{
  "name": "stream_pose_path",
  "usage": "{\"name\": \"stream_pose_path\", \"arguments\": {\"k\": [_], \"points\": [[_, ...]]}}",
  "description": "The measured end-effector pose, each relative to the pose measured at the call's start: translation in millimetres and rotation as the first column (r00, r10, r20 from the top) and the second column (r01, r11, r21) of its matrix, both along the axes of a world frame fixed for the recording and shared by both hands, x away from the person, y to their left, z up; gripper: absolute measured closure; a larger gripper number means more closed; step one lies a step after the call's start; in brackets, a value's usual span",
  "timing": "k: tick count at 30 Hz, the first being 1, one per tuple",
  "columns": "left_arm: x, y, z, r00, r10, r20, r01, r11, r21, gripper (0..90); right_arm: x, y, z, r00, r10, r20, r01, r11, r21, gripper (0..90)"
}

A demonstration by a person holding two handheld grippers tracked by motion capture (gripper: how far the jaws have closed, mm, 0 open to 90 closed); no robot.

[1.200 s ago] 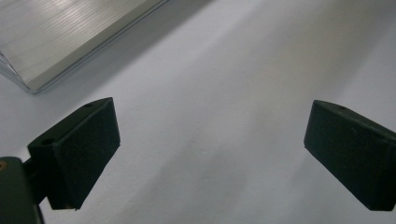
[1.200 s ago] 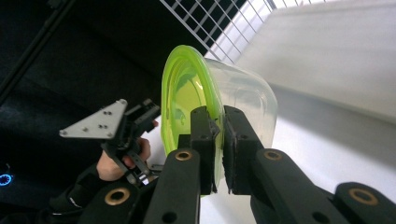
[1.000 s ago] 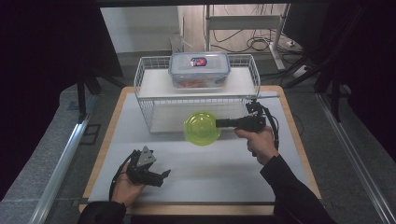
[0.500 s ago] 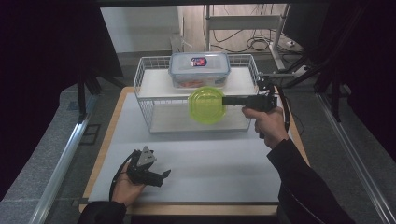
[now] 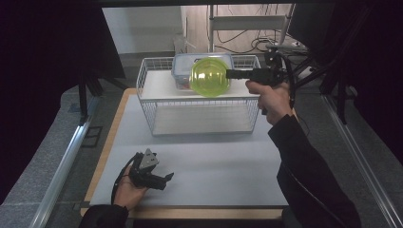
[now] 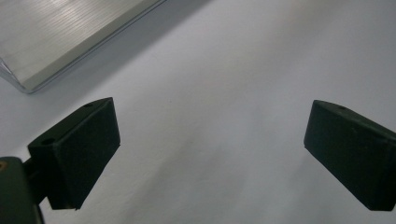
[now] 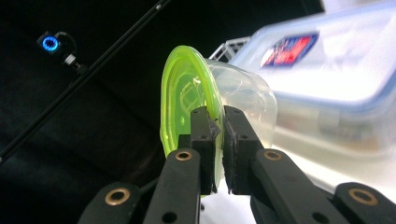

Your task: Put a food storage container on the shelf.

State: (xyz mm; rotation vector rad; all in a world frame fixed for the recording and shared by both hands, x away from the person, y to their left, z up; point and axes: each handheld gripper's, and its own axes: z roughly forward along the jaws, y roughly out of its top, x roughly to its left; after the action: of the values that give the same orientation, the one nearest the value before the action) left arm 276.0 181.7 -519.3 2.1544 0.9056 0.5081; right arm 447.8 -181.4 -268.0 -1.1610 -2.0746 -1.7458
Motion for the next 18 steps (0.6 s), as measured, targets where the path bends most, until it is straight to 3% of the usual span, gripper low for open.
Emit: {"name": "stream_pose_path", "arguments": {"k": [7, 18], "points": [[-0.1, 0.2, -0.2, 1.0, -0.002, -0.003, 0.002, 1.0, -0.008, 3.5, 26.1, 9.5, 15.4, 0.9983, -0.058, -0.008, 0.058, 0.998, 0.006, 84.2], [-1.1, 2.3, 2.9, 0.9998, -0.003, 0.018, 0.003, 0.9996, -0.027, 3.6, 61.8, 23.7, 12.5, 0.9903, -0.102, -0.094, 0.106, 0.994, 0.038, 84.0]]}}
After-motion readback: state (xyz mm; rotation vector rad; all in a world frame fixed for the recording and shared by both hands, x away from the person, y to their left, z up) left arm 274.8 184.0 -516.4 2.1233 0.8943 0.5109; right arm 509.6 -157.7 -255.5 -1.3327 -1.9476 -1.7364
